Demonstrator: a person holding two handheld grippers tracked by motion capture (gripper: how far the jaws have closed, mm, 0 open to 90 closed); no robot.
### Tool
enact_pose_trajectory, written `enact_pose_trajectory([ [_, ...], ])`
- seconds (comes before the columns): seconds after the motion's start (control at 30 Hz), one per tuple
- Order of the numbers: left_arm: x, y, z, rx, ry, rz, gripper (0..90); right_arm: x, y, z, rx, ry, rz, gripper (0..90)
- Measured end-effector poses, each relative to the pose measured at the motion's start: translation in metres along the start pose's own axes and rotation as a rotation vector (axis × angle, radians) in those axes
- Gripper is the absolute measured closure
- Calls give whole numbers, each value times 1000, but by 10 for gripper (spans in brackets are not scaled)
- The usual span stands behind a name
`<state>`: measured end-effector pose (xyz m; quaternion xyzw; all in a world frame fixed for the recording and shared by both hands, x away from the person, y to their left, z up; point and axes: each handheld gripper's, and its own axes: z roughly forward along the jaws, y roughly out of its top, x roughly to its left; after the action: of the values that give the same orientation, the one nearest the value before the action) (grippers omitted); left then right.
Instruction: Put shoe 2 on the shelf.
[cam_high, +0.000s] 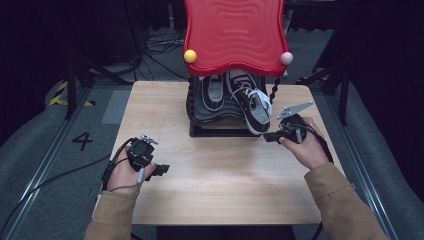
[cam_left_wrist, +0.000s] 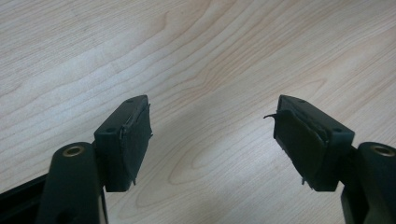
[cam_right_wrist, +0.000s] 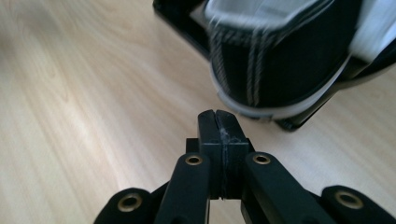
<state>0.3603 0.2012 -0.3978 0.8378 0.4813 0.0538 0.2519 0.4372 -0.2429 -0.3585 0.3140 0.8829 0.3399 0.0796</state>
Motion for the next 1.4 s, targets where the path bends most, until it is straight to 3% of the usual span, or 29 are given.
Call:
enact_pose_trajectory([
  [0.07, 1, -1, 0, 1, -2, -4, 282, -2, 3, -1, -37, -3, 5, 900],
  [0.2, 2, -2, -1, -3, 0, -12, 282, 3, 7, 0, -40, -12, -12, 900],
  [0.33, 1, -1, 0, 1, -3, -6, 282, 15, 17, 12, -42, 33, -27, 900],
  [0.4, 0, -2, 0, 0, -5, -6, 282, 22, 23, 19, -25, 23, -48, 900],
  [0.57, 2, -2, 0, -1, -1, -5, 282, 31, 32, 30, -49, 69, -45, 900],
  [0.67, 2, -2, 0, -1, -5, -8, 282, 40, 41, 41, -23, 44, -82, 900],
  [0.77, 2, -2, -2, -6, -6, -7, 282, 40, 45, 44, -50, 51, -73, 900],
  [0.87, 2, -3, -2, -9, -3, -7, 282, 47, 51, 48, -38, 13, -111, 900],
  [1.13, 0, -3, -4, -8, -5, -2, 282, 48, 53, 51, -67, -16, -153, 900],
  [1.4, 1, -5, -3, -6, -2, -4, 281, 50, 48, 53, -58, -9, -143, 900],
])
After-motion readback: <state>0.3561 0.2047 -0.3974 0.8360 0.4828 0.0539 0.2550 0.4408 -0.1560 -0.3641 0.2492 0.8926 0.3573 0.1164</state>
